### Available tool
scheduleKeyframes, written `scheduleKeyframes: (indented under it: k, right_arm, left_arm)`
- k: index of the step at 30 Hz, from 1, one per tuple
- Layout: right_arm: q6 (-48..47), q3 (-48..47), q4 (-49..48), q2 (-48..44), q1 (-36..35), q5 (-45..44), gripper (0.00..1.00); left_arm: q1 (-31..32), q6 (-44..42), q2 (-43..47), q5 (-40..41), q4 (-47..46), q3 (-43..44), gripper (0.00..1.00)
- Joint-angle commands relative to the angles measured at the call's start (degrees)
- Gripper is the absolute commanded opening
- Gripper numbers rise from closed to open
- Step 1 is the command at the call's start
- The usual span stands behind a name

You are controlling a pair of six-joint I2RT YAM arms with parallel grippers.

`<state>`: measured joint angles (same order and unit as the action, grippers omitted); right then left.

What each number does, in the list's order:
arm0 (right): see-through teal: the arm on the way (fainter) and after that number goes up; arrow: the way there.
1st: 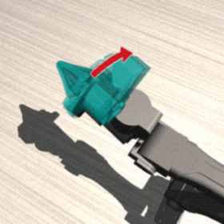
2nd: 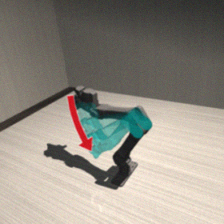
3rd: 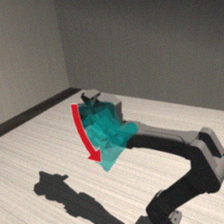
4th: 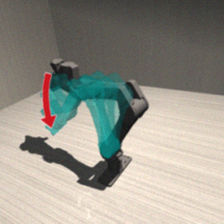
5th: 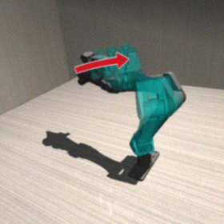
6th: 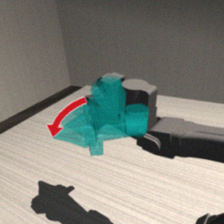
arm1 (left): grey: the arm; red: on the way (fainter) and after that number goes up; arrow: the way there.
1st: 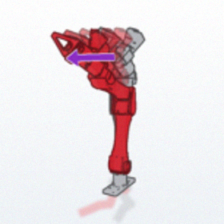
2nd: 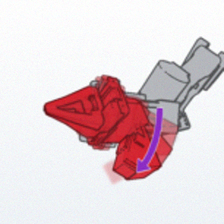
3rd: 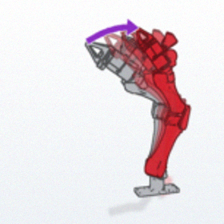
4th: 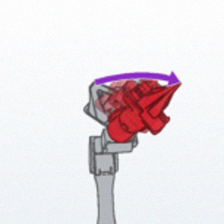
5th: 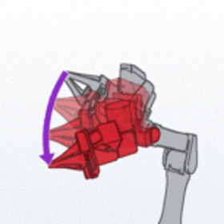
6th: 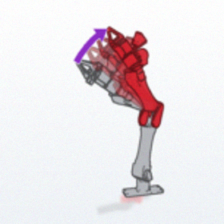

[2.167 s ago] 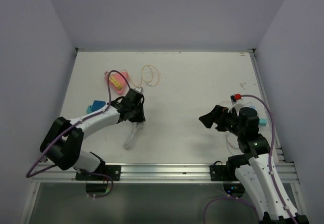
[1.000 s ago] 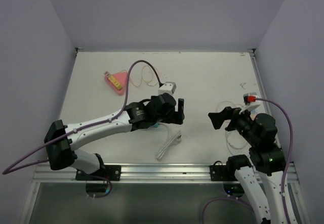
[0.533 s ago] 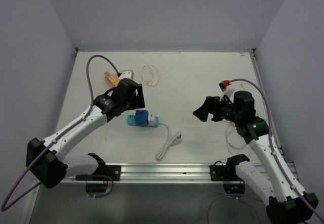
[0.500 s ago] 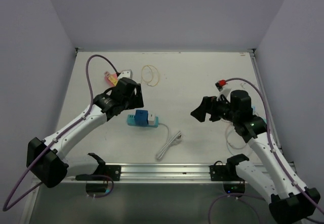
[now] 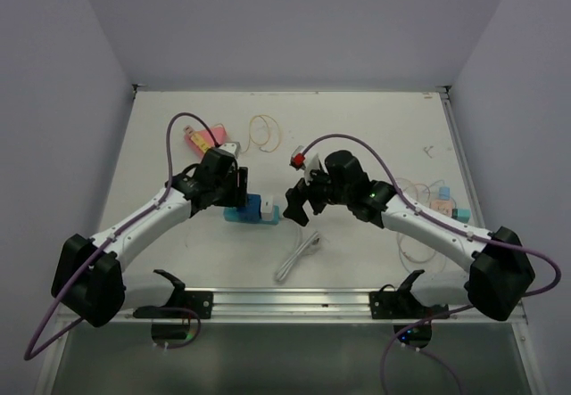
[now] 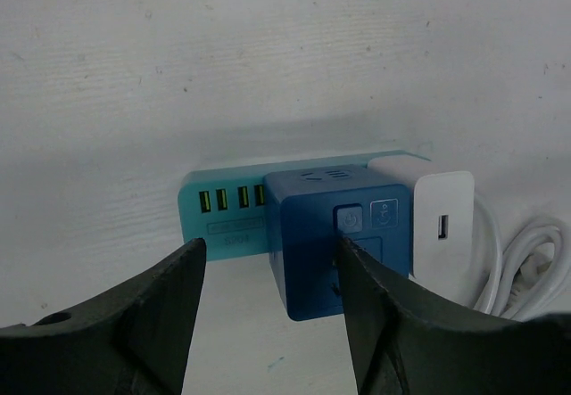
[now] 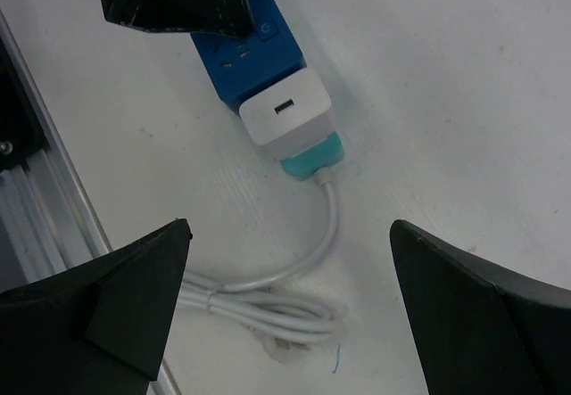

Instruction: Pull the plug off the socket

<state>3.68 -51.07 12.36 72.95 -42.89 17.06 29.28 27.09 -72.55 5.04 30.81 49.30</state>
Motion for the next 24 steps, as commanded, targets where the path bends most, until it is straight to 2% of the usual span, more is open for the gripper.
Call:
scheduleKeyframes:
  k: [1, 5, 13, 24]
  right_arm:
    - [-10.4, 0.4, -13.7, 1.6, -0.5, 1.9, 0.99]
    - [-15.1, -2.3, -14.9, 7.5, -0.6, 5.3, 0.99]
    - [-18.3, -6.8, -17.9, 18.4, -0.8, 10.2, 0.99]
    - [-21.4, -11.4, -15.2, 25.8, -2.0, 13.4, 0.97]
  left_arm:
    - [-0.7, -3.6, 0.7, -3.9, -5.8, -1.7, 0.64]
    - [-1.2, -4.7, 0.2, -4.8, -7.2, -2.6, 0.63]
    - [-1.8, -5.4, 0.3, -8.4, -6.0, -3.0, 0.61]
    - [-1.8, -4.9, 0.5, -12.5, -3.1, -3.1, 0.62]
